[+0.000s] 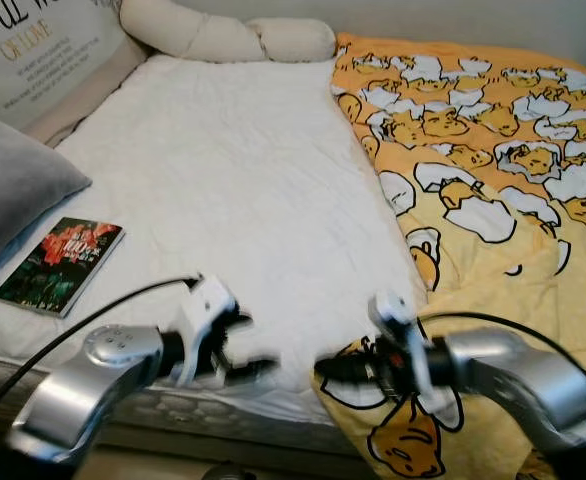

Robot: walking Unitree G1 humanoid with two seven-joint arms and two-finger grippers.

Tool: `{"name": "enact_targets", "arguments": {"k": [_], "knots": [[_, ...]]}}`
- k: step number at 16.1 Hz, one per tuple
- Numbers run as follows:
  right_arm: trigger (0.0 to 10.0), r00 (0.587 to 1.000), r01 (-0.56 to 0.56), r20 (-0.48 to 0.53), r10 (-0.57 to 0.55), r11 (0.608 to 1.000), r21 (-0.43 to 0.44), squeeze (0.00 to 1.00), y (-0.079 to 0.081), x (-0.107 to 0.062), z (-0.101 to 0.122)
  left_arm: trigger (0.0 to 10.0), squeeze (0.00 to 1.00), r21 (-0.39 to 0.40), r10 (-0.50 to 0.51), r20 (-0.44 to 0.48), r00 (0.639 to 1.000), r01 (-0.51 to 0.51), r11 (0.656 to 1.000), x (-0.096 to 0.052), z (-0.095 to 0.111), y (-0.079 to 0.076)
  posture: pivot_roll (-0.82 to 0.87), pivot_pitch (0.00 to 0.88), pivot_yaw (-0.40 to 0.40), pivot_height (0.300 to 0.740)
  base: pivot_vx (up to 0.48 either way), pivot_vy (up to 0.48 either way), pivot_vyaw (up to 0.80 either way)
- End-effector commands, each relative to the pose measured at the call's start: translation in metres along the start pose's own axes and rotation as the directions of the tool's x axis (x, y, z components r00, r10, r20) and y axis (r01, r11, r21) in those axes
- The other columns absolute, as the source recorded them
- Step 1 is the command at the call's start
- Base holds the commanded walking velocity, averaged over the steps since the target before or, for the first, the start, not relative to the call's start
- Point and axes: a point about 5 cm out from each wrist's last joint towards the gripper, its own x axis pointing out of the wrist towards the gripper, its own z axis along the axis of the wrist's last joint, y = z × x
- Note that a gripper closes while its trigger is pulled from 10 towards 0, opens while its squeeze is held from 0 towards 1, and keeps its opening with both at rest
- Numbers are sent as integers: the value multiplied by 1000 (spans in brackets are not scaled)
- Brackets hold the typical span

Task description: Clean up the room

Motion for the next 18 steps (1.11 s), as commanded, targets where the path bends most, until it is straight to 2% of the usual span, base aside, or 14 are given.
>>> {"name": "enact_targets", "arguments": {"k": [1,2,4,5,6,9,10,11,13,16,18], "knots": [[10000,980,197,7,-197,980,-10,1000,-19,-7,0,10000,0,20,147,44,988,-148,989,0,8,13,11,0,24,740,0,0,0],[10000,948,317,8,-317,948,1,1000,-29,-7,-3,10000,0,7,235,72,969,-236,972,3,11,18,10,0,21,740,0,0,0],[10000,827,563,-37,-562,824,72,1000,-49,-7,-17,10000,0,-1,315,102,943,-317,948,9,14,21,7,0,21,740,0,0,0],[10000,727,686,-72,-683,719,112,416,-57,-8,-29,10000,0,-28,367,133,921,-367,930,13,18,22,1,0,27,740,0,0,0],[10000,692,721,-81,-717,681,126,0,-58,-7,-34,10000,0,-32,384,137,913,-383,923,15,19,23,-2,0,30,740,0,0,0],[10000,618,784,-94,-781,604,141,0,-58,-6,-44,10000,0,-49,386,162,908,-383,922,23,21,22,-25,0,55,740,0,0,0],[10000,606,793,-95,-789,592,144,0,-58,-6,-45,10000,0,-46,381,161,910,-379,924,24,21,21,-25,0,55,740,0,0,0],[10000,572,818,-100,-814,558,136,0,-60,-6,-47,10000,0,-46,377,160,912,-375,926,27,21,21,-34,0,67,740,0,0,0],[10000,552,833,-101,-828,540,124,0,-61,-7,-47,10000,0,-46,378,159,912,-376,925,28,21,21,-38,0,72,740,-259,0,0],[10000,514,853,-69,-855,500,147,0,-61,-8,-46,10000,0,-35,388,161,908,-387,921,28,19,23,-40,0,75,740,0,0,0],[10000,501,861,-63,-863,489,142,0,-60,-9,-47,10000,0,-33,389,163,907,-389,920,28,17,22,-43,0,77,740,0,0,0]]}}
